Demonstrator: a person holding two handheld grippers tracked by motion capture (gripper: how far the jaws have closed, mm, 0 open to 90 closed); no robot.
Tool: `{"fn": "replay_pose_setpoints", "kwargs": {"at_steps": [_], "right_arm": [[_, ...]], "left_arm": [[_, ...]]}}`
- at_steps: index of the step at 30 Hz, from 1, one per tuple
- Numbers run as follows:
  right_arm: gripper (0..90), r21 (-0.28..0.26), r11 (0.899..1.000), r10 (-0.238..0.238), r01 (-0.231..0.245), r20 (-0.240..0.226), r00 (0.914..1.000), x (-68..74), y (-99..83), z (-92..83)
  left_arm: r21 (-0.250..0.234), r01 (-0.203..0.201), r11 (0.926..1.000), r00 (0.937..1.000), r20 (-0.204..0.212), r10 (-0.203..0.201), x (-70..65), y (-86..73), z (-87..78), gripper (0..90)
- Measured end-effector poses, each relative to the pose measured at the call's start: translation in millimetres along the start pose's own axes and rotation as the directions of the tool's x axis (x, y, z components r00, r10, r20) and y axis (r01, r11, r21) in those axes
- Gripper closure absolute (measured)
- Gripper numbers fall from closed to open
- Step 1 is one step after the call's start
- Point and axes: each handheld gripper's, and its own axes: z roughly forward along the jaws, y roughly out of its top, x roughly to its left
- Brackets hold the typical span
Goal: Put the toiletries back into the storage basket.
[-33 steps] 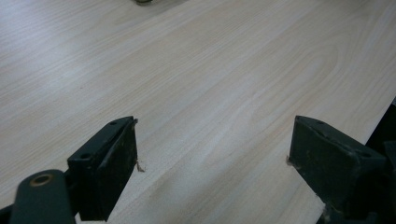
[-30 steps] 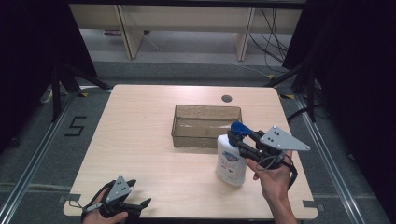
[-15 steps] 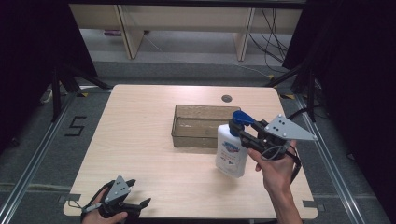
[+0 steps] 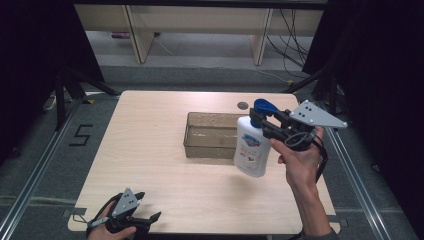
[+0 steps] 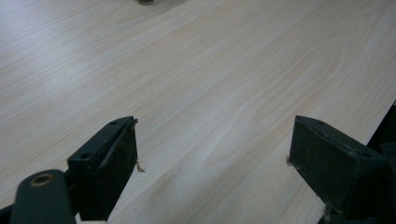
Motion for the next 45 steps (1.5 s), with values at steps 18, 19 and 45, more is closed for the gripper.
{"fn": "replay_pose_setpoints", "kwargs": {"at_steps": [18,19,45], "right_arm": [[66.1,0.002,1.0,0.028,-0.029,0.039,0.9988,-29.0,25.3,24.0],[66.1,0.004,0.999,0.031,-0.031,0.043,0.9986,-30.6,25.8,26.1],[66.0,0.019,0.997,0.067,-0.07,0.128,0.9895,-67.1,15.1,82.4]], "left_arm": [[0.01,-0.01,0.9999,0.9999,-0.012,0.01,1.2,0.2,-1.6,14.8],[0.009,-0.009,0.9999,0.9999,-0.012,0.009,1.2,0.2,-1.6,14.8],[-0.012,0.017,0.9998,0.9999,0.001,-0.017,0.5,-0.2,-0.9,14.8]]}}
